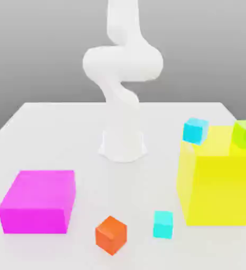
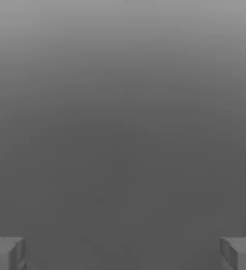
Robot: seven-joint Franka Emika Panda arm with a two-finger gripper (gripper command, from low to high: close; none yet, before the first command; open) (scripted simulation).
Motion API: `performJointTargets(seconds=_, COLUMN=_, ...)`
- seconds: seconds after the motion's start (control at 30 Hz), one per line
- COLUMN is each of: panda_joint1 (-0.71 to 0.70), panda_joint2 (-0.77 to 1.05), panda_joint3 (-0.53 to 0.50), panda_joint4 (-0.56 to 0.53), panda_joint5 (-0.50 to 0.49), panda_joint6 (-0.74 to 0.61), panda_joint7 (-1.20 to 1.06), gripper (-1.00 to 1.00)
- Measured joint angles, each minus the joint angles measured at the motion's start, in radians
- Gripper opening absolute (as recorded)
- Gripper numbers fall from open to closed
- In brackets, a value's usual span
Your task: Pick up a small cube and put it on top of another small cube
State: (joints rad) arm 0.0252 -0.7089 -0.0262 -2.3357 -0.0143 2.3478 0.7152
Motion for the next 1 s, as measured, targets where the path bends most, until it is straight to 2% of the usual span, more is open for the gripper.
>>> performJointTargets(seconds=0.3, panda_joint1=0.08, panda_joint2=0.33, panda_joint3=-0.104, panda_joint4=-0.13, panda_joint5=-0.019, panda_joint6=0.174, panda_joint7=-0.333, gripper=0.0)
performJointTargets(seconds=0.57, panda_joint1=0.118, panda_joint2=0.622, panda_joint3=-0.165, panda_joint4=-0.243, panda_joint5=0.025, panda_joint6=0.326, panda_joint7=-0.667, gripper=0.0)
performJointTargets(seconds=0.73, panda_joint1=0.103, panda_joint2=0.805, panda_joint3=-0.155, panda_joint4=-0.312, panda_joint5=0.071, panda_joint6=0.422, panda_joint7=-0.884, gripper=0.0)
performJointTargets(seconds=0.93, panda_joint1=0.035, panda_joint2=1.023, panda_joint3=-0.07, panda_joint4=-0.29, panda_joint5=0.156, panda_joint6=0.589, panda_joint7=-0.982, gripper=0.0)
performJointTargets(seconds=0.97, panda_joint1=0.026, panda_joint2=1.044, panda_joint3=-0.059, panda_joint4=-0.286, panda_joint5=0.163, panda_joint6=0.606, panda_joint7=-0.987, gripper=-1.0)
performJointTargets(seconds=1.0, panda_joint1=0.026, panda_joint2=1.044, panda_joint3=-0.059, panda_joint4=-0.286, panda_joint5=0.163, panda_joint6=0.606, panda_joint7=-0.987, gripper=-1.0)
